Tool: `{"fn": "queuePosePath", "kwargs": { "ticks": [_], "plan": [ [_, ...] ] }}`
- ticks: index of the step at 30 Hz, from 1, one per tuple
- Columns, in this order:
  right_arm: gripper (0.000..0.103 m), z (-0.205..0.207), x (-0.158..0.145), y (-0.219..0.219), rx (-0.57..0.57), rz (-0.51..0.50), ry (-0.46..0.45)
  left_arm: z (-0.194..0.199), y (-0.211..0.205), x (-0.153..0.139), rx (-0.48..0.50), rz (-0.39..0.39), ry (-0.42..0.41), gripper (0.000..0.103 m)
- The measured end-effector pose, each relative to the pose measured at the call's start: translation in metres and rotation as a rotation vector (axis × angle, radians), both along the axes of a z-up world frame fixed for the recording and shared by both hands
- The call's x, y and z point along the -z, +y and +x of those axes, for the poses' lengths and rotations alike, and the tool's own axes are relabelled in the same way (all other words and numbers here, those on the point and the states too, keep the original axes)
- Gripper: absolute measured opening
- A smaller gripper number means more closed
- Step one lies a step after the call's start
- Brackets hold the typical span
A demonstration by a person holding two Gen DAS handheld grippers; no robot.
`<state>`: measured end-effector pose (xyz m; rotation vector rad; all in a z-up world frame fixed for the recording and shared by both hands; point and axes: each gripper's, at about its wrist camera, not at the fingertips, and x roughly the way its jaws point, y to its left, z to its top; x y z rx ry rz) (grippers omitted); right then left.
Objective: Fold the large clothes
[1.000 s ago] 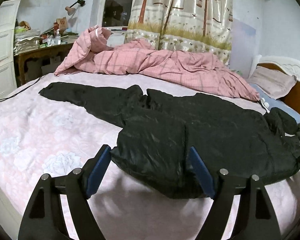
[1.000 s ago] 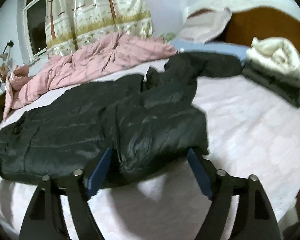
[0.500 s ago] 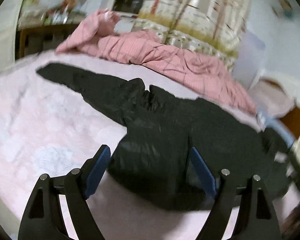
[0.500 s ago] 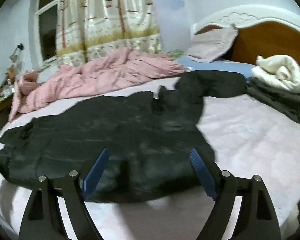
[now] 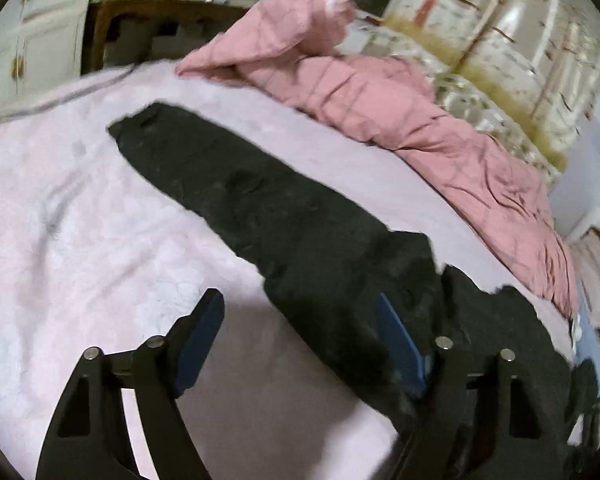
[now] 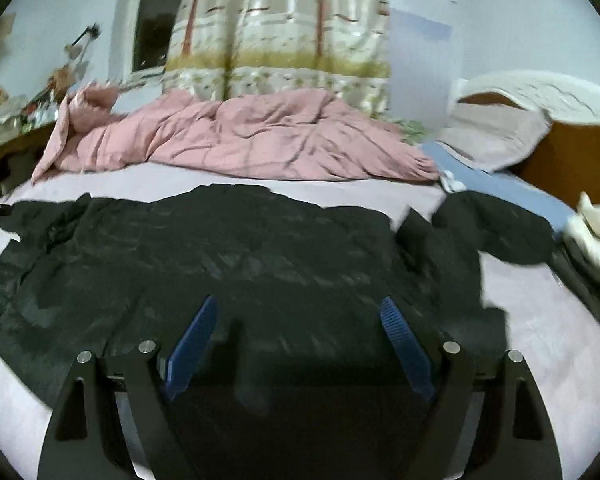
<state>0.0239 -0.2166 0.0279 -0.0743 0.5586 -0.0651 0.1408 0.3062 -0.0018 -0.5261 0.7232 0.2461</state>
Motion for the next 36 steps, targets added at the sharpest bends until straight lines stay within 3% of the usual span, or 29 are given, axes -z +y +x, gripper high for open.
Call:
{"fn": "queuePosePath", "kwargs": {
  "ticks": [3,7,10,12,13,14,15,17,19,23,25,27,32,36],
  "plan": [
    [0.086,0.026,0.022,0.007,0.004,0.04,0.088,0.01,0.015,0.018,0.005,-0.076,0.013,0.075],
    [0.086,0.036,0.049,0.007,0.005,0.065,0.179,0.026,0.022,0.039,0.006,-0.076,0.079,0.071],
    [0.086,0.033,0.054,0.003,0.001,0.085,0.179,0.033,0.032,0.053,0.054,-0.261,0.035,0.071],
    [0.087,0.034,0.057,0.002,0.001,0.095,0.188,0.034,0.034,0.054,0.04,-0.279,0.011,0.066],
    [0.087,0.034,0.058,0.002,0.0,0.096,0.19,0.034,0.033,0.054,0.037,-0.268,0.009,0.061],
    [0.087,0.034,0.059,0.002,0.0,0.096,0.191,0.035,0.031,0.054,0.038,-0.258,0.014,0.046],
    [0.087,0.034,0.059,0.002,0.0,0.096,0.191,0.035,0.029,0.054,0.046,-0.256,0.015,0.023],
    [0.087,0.034,0.058,0.002,0.0,0.096,0.19,0.028,0.024,0.048,0.064,-0.259,-0.03,0.005],
    [0.087,0.035,0.058,0.002,0.0,0.097,0.191,0.021,0.014,0.024,0.081,-0.188,-0.122,0.005],
    [0.087,0.034,0.058,0.002,0.002,0.096,0.19,-0.008,-0.043,-0.043,0.192,0.056,-0.31,0.004],
    [0.087,0.034,0.058,0.002,0.002,0.094,0.19,-0.018,-0.08,-0.065,0.252,0.092,-0.353,0.004],
    [0.087,0.034,0.058,0.001,0.002,0.093,0.191,-0.027,-0.12,-0.075,0.357,0.07,-0.378,0.004],
    [0.087,0.034,0.058,0.002,0.001,0.098,0.19,-0.03,-0.215,-0.054,0.549,0.114,-0.24,0.004],
    [0.087,0.034,0.059,0.002,0.001,0.096,0.19,-0.028,-0.248,-0.01,0.591,0.092,-0.077,0.005]
  ]
}}
